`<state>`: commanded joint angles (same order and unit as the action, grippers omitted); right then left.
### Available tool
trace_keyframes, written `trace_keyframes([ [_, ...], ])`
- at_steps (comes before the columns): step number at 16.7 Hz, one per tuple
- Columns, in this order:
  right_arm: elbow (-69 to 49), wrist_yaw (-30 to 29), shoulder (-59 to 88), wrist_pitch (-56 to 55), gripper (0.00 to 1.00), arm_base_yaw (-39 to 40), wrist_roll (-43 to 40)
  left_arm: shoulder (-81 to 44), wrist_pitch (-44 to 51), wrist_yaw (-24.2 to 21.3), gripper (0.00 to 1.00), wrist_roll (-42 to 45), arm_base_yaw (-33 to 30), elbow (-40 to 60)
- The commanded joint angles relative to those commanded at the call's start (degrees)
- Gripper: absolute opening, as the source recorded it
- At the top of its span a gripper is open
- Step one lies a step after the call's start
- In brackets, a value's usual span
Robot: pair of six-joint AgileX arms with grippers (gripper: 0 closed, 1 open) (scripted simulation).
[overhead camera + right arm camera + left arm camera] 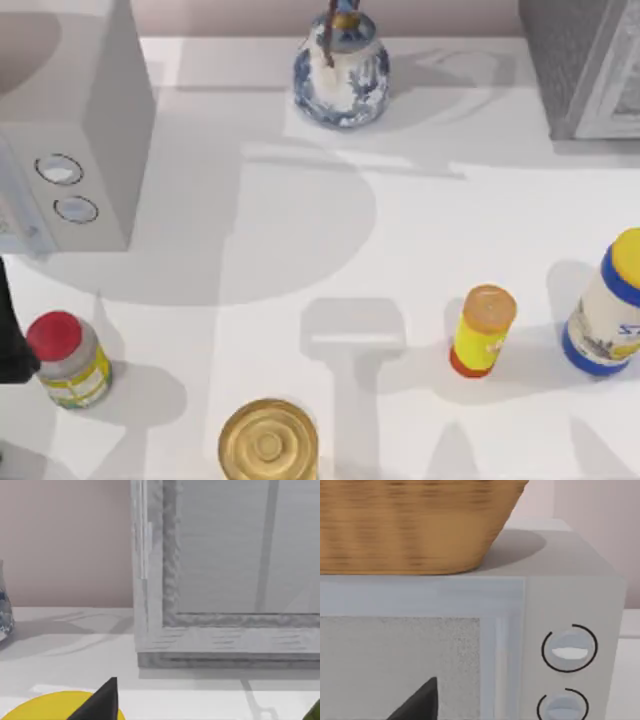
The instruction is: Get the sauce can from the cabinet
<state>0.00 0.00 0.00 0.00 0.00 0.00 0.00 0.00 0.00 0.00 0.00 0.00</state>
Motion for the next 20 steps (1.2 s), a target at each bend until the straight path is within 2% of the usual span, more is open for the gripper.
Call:
trace_keyframes([
  [4,-1.81,-0.21,1.68,0.47,1.0,0.3,0.04,0.0,0.0,0.0,1.0,0.0,0.0,0.0],
  [8,-12.74,-1.55,11.19,3.4,1.0,1.72,0.17,0.0,0.0,0.0,1.0,0.0,0.0,0.0],
  [20,-75.81,-8.51,57.46,18.12,1.0,7.98,0.69,0.0,0.0,0.0,1.0,0.0,0.0,0.0],
])
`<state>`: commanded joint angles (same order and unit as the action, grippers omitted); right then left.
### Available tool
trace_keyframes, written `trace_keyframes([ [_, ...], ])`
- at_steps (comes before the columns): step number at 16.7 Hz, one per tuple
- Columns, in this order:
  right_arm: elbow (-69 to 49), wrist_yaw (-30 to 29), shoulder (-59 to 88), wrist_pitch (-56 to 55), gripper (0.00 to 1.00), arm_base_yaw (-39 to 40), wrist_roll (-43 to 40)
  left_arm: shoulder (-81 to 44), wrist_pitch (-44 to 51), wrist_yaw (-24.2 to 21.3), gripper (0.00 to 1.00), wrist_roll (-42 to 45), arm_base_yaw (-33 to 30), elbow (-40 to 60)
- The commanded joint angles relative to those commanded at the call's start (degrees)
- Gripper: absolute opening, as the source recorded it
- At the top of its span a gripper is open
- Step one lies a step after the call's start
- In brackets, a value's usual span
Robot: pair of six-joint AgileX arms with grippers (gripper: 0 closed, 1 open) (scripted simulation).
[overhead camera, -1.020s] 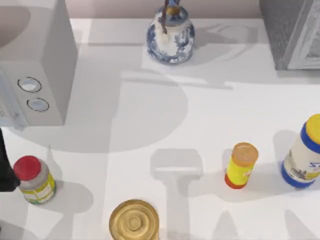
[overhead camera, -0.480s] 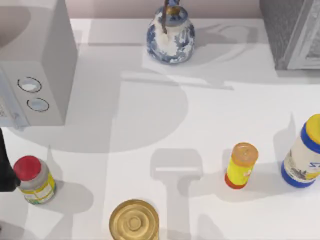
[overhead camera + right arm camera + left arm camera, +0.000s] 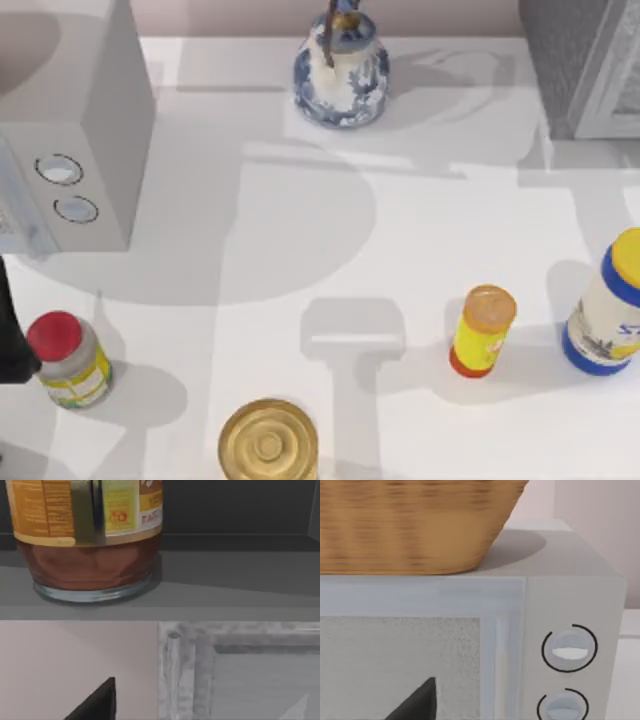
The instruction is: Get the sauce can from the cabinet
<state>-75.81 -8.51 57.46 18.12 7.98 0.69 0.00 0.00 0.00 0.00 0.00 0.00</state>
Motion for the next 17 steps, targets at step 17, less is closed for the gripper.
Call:
trace_keyframes([
  [17,-24.44,-5.93,19.7,4.99,1.0,5.54,0.19,0.0,0.0,0.0,1.0,0.0,0.0,0.0],
])
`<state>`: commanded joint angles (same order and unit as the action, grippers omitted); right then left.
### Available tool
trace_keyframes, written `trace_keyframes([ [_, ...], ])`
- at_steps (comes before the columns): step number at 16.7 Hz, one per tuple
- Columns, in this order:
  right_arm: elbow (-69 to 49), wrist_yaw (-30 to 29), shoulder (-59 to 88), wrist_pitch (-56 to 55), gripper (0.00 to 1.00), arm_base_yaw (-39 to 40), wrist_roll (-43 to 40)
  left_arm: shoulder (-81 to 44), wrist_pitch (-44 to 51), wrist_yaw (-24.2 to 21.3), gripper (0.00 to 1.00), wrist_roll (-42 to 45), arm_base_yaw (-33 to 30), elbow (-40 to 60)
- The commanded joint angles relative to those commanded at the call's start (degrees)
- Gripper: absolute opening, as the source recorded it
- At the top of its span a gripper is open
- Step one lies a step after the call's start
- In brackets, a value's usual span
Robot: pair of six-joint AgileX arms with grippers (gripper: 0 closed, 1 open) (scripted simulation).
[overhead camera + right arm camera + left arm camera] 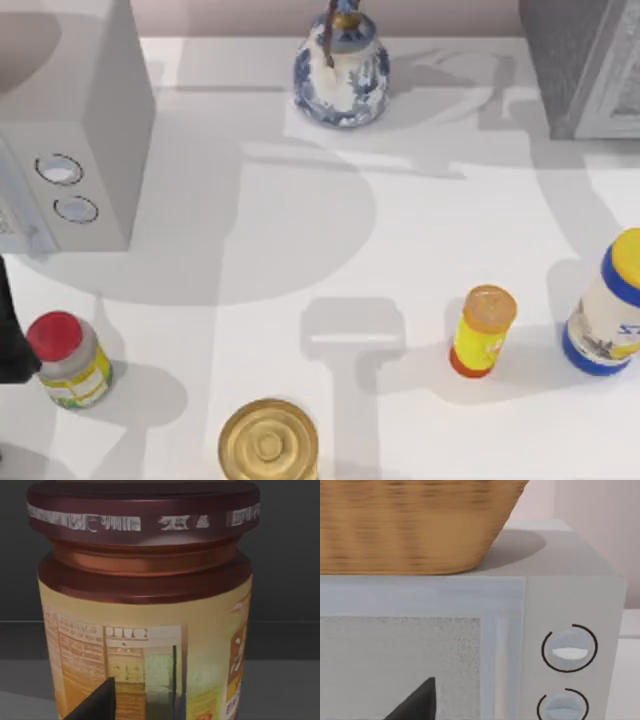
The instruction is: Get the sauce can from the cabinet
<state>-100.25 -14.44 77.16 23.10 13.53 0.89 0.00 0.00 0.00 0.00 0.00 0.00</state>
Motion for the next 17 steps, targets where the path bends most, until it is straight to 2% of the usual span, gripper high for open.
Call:
trace_keyframes([
  [6,-1.21,-8.06,2.87,-1.88,1.0,7.63,-0.12,0.0,0.0,0.0,1.0,0.0,0.0,0.0],
  [12,-1.88,-7.73,3.59,-1.92,1.0,7.25,-0.11,0.0,0.0,0.0,1.0,0.0,0.0,0.0],
  [17,-9.05,-5.25,11.35,-2.57,1.0,4.69,-0.1,0.0,0.0,0.0,1.0,0.0,0.0,0.0],
])
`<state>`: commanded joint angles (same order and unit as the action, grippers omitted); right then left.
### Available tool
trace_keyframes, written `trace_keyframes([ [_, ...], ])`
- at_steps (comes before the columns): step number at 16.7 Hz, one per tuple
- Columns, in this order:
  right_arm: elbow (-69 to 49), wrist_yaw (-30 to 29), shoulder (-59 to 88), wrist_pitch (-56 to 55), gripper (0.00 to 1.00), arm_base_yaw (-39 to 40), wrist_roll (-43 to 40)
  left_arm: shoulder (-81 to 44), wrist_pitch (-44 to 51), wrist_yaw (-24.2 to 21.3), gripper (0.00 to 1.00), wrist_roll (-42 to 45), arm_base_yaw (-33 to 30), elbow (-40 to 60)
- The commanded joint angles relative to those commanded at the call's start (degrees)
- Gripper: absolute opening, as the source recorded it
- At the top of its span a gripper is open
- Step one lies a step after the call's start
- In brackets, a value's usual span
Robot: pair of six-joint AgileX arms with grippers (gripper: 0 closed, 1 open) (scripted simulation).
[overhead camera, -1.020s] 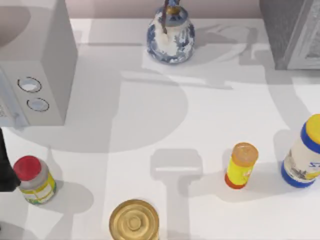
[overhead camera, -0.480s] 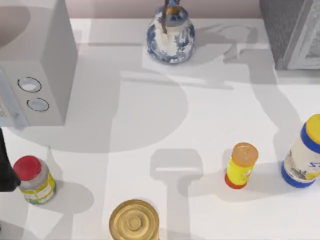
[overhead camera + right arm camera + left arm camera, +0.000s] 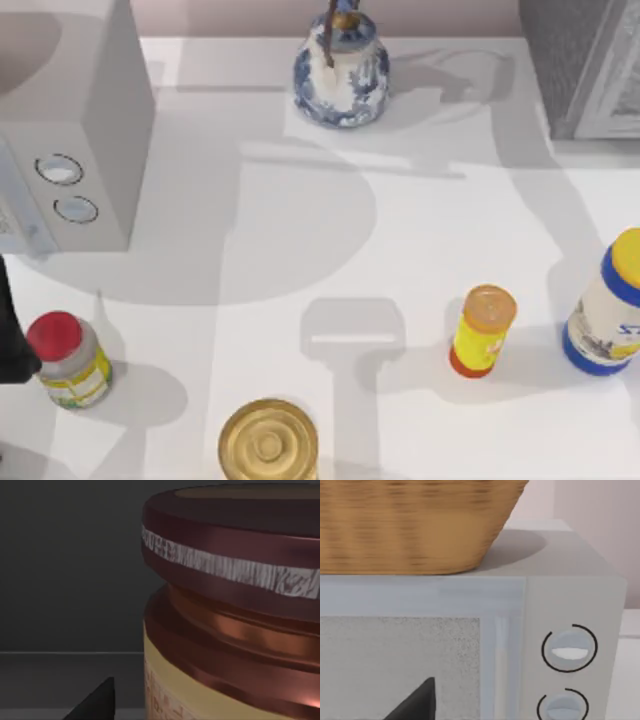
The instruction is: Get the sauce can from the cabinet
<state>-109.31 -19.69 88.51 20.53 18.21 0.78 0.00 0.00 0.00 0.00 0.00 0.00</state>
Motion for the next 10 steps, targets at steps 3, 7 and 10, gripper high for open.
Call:
trace_keyframes([
  [3,-2.9,1.13,3.19,-0.3,1.0,-1.18,0.01,0.0,0.0,0.0,1.0,0.0,0.0,0.0],
  [7,-2.99,1.17,3.29,-0.31,1.0,-1.22,0.01,0.0,0.0,0.0,1.0,0.0,0.0,0.0],
  [10,-2.99,1.17,3.29,-0.31,0.77,-1.22,0.01,0.0,0.0,0.0,1.0,0.0,0.0,0.0],
])
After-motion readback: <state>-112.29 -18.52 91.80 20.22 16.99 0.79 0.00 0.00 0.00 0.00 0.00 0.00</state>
